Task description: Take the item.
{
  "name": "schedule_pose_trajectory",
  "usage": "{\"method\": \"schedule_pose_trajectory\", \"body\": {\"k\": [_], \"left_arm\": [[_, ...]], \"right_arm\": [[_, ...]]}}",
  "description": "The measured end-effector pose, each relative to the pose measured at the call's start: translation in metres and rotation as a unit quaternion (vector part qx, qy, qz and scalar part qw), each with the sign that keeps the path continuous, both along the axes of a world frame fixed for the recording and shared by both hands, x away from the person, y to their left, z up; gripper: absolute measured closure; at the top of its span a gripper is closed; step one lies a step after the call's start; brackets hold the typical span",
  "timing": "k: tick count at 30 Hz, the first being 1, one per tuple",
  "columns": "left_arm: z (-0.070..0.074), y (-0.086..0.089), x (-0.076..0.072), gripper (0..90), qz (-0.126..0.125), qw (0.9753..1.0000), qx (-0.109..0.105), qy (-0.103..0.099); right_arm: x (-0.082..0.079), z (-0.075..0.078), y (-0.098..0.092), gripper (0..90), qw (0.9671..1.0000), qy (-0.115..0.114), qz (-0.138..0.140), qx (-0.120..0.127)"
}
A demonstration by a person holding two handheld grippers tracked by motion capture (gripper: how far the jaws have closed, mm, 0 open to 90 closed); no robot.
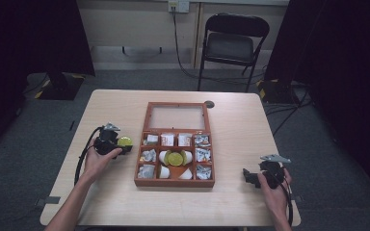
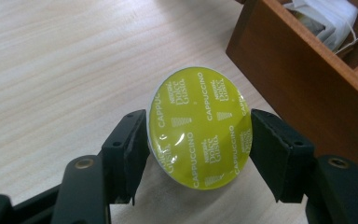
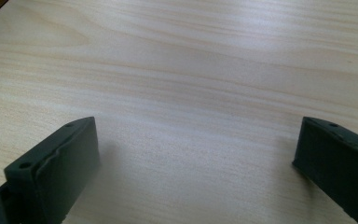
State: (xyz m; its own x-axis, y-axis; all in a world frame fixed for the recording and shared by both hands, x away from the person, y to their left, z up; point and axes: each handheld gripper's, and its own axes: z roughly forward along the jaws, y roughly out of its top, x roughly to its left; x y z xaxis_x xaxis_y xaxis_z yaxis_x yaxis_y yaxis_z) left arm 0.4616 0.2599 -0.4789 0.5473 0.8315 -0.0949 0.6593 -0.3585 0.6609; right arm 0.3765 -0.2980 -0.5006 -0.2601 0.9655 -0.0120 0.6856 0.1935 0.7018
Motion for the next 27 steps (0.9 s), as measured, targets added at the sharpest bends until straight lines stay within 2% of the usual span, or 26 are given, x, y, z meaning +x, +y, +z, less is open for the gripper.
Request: {"method": "schedule_pose_trajectory", "body": {"k": [6,11,17,24,27], "left_arm": [[0.0003,0.0007,-0.0004,39.6,0.004,1.0,-0.007,0.0],[-0.0014,-0.0014,0.0002,38.6,-0.003,1.0,0.003,0.004],[-0.0023,-0.0018,0.0003,38.2,0.0,1.0,-0.004,0.006],[-0.0024,-0.0007,0.0008,27.9,-0.003,0.9999,-0.006,0.008],[-0.0022,0.0007,0.0006,25.3,0.005,0.9998,-0.017,0.005]], "right_arm": [[0.0,0.0,0.0,0.0,1.0,0.0,0.0,0.0],[0.0,0.0,0.0,0.0,1.0,0.0,0.0,0.0],[0.0,0.0,0.0,0.0,1.0,0.0,0.0,0.0],[0.0,0.0,0.0,0.0,1.0,0.0,0.0,0.0],[0.0,0.0,0.0,0.0,1.0,0.0,0.0,0.0]]}}
